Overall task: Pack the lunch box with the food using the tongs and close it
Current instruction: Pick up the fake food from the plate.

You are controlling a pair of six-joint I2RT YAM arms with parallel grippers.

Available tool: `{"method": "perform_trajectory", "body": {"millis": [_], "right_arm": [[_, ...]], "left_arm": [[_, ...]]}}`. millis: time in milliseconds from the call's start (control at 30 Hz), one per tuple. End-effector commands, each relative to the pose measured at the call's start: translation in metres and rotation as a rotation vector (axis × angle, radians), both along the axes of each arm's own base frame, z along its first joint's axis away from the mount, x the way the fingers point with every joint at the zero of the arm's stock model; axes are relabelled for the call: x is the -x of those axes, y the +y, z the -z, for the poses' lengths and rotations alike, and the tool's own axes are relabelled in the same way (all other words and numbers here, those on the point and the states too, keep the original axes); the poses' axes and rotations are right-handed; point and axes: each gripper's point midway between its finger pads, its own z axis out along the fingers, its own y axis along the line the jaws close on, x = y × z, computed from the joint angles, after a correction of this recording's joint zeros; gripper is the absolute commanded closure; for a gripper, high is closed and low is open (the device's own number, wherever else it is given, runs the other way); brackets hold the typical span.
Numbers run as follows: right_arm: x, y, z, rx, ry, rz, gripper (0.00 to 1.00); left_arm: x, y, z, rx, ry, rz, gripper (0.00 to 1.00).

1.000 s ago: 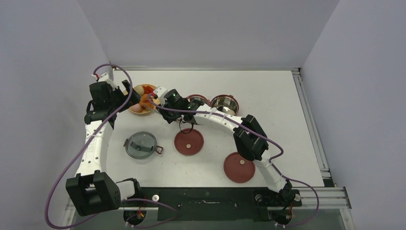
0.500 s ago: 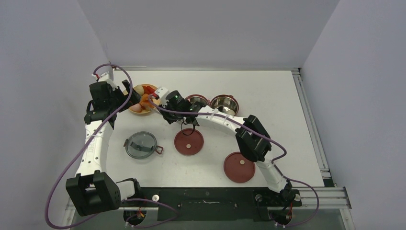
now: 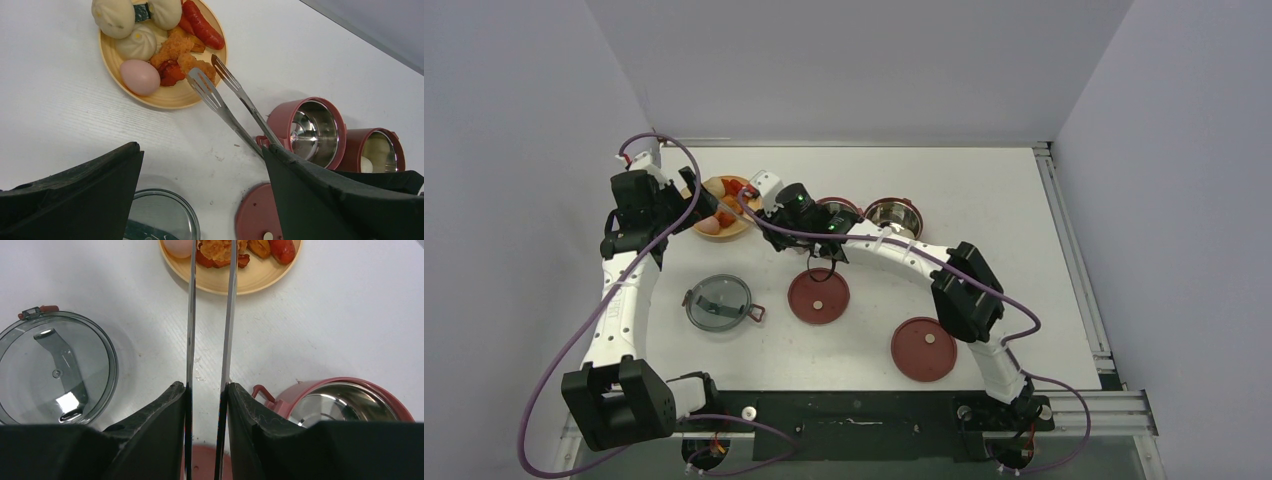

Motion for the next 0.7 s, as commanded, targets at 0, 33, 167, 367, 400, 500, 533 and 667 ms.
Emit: {"method": "perform_trajectory", "body": {"millis": [0,33,167,367,400,500,533,667], "right_arm": [[-0.003,0.002,-0.065,-0.137,-0.101,0.031,0.94],[-0.003,0.001,-0.067,-0.139,-0.106,0.036,0.94],[-0.005,-0.008,-0.074,-0.141,-0.124,0.070,0.95],[-0.002,-0.030,-0.091,-0.144,-0.164,0.118,0.95],[0.000,-0.036,-0.095,-0.145,-0.169,0.126,0.95],[0.004,-0.050,-0.102,-0.144,-0.179,0.150,0.95],[0.006,-0.055,-0.105,-0.144,-0.180,0.161,0.95],[0.012,-0.080,-0.111,-0.127,-0.179,0.222,0.95]], "left_arm": [[-0.005,0.002,-0.018,-0.011,-0.070,-0.002,0.04],[-0.005,0.005,-0.019,-0.023,-0.070,-0.012,0.04],[0.002,0.025,-0.031,-0.055,-0.112,-0.082,0.04],[0.001,0.022,-0.031,-0.043,-0.112,-0.064,0.04],[0.001,0.022,-0.030,-0.043,-0.111,-0.064,0.04],[0.001,0.022,-0.030,-0.042,-0.110,-0.065,0.04],[0.001,0.022,-0.029,-0.041,-0.109,-0.064,0.04],[0.000,0.021,-0.027,-0.032,-0.108,-0.059,0.04]]}}
